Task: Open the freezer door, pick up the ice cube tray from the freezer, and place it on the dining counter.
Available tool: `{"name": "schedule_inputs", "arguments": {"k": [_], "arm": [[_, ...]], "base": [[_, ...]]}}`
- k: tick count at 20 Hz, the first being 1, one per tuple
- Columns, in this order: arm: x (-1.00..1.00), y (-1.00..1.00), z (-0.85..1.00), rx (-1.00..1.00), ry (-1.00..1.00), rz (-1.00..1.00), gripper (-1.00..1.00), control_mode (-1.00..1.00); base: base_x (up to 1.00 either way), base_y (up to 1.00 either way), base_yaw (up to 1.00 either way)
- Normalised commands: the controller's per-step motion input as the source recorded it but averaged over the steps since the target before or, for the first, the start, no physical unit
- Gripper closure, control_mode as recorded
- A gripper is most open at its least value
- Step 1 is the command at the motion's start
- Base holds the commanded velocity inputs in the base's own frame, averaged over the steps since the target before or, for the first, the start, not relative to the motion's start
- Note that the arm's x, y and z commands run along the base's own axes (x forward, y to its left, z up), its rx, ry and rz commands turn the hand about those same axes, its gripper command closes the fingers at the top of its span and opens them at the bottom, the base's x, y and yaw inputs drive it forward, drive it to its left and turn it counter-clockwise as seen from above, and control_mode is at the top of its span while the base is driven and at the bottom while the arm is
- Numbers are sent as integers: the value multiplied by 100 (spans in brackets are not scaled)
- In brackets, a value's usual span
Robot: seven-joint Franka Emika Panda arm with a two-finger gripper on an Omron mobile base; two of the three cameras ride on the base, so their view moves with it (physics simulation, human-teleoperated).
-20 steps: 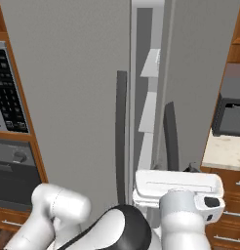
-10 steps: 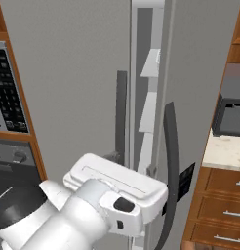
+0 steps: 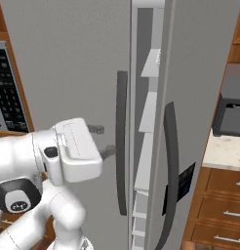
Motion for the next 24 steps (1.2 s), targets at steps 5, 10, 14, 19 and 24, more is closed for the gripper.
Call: {"name": "schedule_inputs", "arguments": {"k": [5,10,14,19,24], "arm": [[35,-3,-26,0,-7,-44,-100,-100],[48,-2,-26,0,-8,-28,-100,-100],[36,0,0,0,-2,-17,-100,-100],[41,-18,-2,0,0,-3,-100,-100],[43,-20,-1,1,0,-1,-100,-100]], "base": [[0,0,0],[0,0,0],[0,0,0],[0,0,0],[0,0,0]]}}
